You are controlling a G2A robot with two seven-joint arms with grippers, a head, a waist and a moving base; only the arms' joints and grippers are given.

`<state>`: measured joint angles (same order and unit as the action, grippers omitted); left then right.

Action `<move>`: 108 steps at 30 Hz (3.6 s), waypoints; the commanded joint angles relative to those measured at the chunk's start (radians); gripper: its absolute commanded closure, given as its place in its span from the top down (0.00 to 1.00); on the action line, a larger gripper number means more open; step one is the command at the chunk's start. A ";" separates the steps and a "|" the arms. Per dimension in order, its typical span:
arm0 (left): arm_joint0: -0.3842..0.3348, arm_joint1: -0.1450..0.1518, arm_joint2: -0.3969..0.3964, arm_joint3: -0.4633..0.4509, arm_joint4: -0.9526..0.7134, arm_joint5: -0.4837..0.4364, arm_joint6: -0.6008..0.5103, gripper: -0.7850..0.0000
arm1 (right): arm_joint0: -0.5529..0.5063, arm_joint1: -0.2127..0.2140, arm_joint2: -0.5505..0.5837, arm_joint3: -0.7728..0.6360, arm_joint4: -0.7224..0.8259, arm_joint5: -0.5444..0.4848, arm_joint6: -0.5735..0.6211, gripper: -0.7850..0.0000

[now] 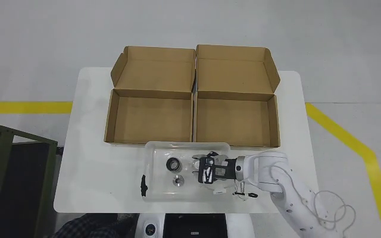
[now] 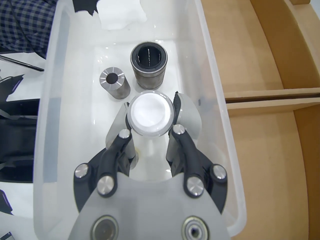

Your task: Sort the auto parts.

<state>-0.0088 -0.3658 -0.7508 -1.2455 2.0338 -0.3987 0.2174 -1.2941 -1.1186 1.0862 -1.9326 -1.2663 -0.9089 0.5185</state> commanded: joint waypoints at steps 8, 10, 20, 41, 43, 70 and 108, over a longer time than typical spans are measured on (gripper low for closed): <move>0.000 0.000 0.000 0.000 0.000 0.000 0.000 1.00 | -0.016 0.009 0.059 -0.065 0.046 0.030 -0.139 0.00; 0.000 0.000 0.000 0.000 0.000 0.000 0.000 1.00 | -0.014 0.010 0.066 -0.067 0.066 0.027 -0.172 0.00; 0.000 0.000 0.000 0.000 0.000 0.000 0.000 1.00 | 0.008 0.013 0.099 -0.084 0.151 0.023 -0.284 0.00; 0.000 0.000 0.000 0.000 0.000 0.000 0.000 1.00 | 0.016 0.019 0.180 -0.111 0.214 0.034 -0.484 0.00; 0.000 0.000 0.000 0.000 0.000 0.000 0.000 1.00 | 0.015 0.019 0.179 -0.110 0.216 0.033 -0.491 0.00; 0.000 0.000 0.000 0.000 0.000 0.000 0.000 1.00 | 0.125 0.022 0.162 0.102 0.123 0.153 -0.288 0.00; 0.000 0.000 0.000 0.000 0.000 0.000 0.000 1.00 | 0.419 -0.041 -0.092 0.551 0.078 0.237 -0.187 1.00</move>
<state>-0.0088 -0.3658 -0.7508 -1.2455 2.0338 -0.3987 0.2174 -0.8766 -1.1598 0.9947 -1.3791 -1.1838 -0.6739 0.3282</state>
